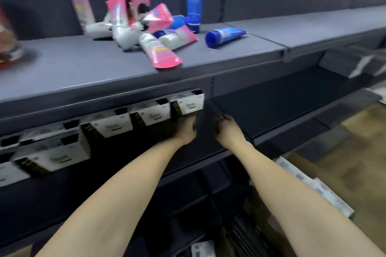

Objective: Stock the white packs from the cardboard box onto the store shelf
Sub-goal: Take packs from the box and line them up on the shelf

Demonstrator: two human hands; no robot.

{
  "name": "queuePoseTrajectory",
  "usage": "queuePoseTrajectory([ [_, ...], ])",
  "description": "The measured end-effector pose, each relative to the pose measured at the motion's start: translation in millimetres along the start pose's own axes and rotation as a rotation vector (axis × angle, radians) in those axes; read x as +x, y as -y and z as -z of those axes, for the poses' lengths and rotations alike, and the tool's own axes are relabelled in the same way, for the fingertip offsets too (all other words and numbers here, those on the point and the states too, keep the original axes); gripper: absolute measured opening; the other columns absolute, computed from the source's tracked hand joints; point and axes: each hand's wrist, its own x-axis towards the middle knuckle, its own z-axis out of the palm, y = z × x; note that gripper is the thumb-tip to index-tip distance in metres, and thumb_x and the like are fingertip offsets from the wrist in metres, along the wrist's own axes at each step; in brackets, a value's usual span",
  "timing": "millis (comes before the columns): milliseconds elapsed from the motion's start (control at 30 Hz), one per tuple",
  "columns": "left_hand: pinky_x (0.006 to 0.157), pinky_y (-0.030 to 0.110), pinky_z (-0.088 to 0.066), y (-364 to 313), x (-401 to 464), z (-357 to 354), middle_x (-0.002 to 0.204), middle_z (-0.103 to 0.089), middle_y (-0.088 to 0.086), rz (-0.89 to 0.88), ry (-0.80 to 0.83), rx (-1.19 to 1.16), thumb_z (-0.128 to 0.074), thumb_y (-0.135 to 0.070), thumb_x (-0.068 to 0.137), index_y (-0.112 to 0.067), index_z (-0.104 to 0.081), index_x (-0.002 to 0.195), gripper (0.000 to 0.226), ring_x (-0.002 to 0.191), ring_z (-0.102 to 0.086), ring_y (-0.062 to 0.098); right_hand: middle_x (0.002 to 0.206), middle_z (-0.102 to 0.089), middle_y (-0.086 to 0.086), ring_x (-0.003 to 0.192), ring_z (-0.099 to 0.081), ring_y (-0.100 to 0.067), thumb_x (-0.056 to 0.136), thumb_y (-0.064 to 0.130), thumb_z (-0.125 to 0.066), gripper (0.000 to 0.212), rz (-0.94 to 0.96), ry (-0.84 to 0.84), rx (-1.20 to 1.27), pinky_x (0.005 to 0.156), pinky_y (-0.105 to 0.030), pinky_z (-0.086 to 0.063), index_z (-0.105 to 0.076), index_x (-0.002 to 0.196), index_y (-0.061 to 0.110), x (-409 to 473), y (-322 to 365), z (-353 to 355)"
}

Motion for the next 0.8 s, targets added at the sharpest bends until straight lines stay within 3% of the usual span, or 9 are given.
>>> queuePoseTrajectory([
  [100,0.058,0.026,-0.03,-42,23,-31,0.081,-0.046,0.005,-0.051,0.085,0.035,-0.052,-0.001,0.092,-0.008,-0.046,0.083,0.013,0.073,-0.043,0.018,0.117,-0.057,-0.015,0.113,-0.05,-0.036,0.085,0.004,-0.055,0.035,-0.092,-0.122,0.055,0.083,-0.038,-0.049,-0.06,0.119,0.004,-21,-52,16],
  [167,0.069,0.031,-0.042,-69,37,-52,0.087,-0.048,0.005,-0.076,0.143,0.025,-0.052,-0.006,0.094,-0.009,-0.047,0.088,0.008,0.08,-0.047,0.021,0.108,-0.055,-0.013,0.104,-0.05,-0.033,0.086,0.007,-0.052,0.029,-0.194,-0.171,0.068,0.077,-0.04,-0.049,-0.058,0.114,0.005,-37,-85,25],
  [267,0.073,0.039,-0.053,-108,53,-86,0.089,-0.055,0.003,-0.163,0.222,0.061,-0.052,-0.016,0.094,-0.013,-0.052,0.092,0.003,0.082,-0.057,0.025,0.106,-0.053,-0.009,0.103,-0.05,-0.029,0.09,0.011,-0.049,0.024,-0.31,-0.172,0.071,0.08,-0.043,-0.05,-0.056,0.113,0.008,-64,-136,31],
  [367,0.069,0.039,-0.054,-146,60,-125,0.09,-0.059,0.001,-0.263,0.302,0.099,-0.052,-0.019,0.095,-0.016,-0.052,0.099,0.005,0.079,-0.06,0.023,0.109,-0.054,-0.006,0.106,-0.05,-0.026,0.093,0.014,-0.051,0.022,-0.408,-0.158,0.084,0.084,-0.038,-0.048,-0.056,0.114,0.011,-93,-187,31],
  [467,0.077,0.042,-0.055,-179,63,-165,0.1,-0.059,0.0,-0.325,0.382,0.137,-0.052,-0.022,0.095,-0.017,-0.052,0.106,0.013,0.086,-0.06,0.024,0.11,-0.054,-0.005,0.107,-0.05,-0.025,0.093,0.014,-0.049,0.023,-0.517,-0.138,0.116,0.086,-0.038,-0.048,-0.056,0.115,0.013,-121,-234,23],
  [533,0.081,0.04,-0.053,-196,64,-193,0.106,-0.059,0.0,-0.343,0.445,0.172,-0.051,-0.023,0.094,-0.017,-0.053,0.11,0.017,0.093,-0.058,0.025,0.111,-0.055,-0.006,0.107,-0.051,-0.026,0.093,0.015,-0.05,0.022,-0.584,-0.098,0.133,0.087,-0.039,-0.048,-0.055,0.115,0.013,-140,-263,15],
  [667,0.069,0.038,-0.05,-219,61,-246,0.101,-0.058,-0.002,-0.345,0.533,0.234,-0.051,-0.027,0.093,-0.018,-0.053,0.101,0.012,0.086,-0.059,0.024,0.114,-0.055,-0.005,0.106,-0.052,-0.025,0.095,0.017,-0.052,0.024,-0.673,-0.027,0.188,0.082,-0.035,-0.046,-0.055,0.118,0.013,-175,-311,-7],
  [800,0.08,0.043,-0.054,-232,58,-291,0.107,-0.061,0.002,-0.328,0.641,0.314,-0.053,-0.023,0.094,-0.016,-0.055,0.108,0.016,0.092,-0.06,0.025,0.118,-0.056,-0.01,0.105,-0.054,-0.027,0.094,0.014,-0.051,0.028,-0.734,0.073,0.246,0.081,-0.035,-0.048,-0.054,0.122,0.012,-196,-344,-32],
])
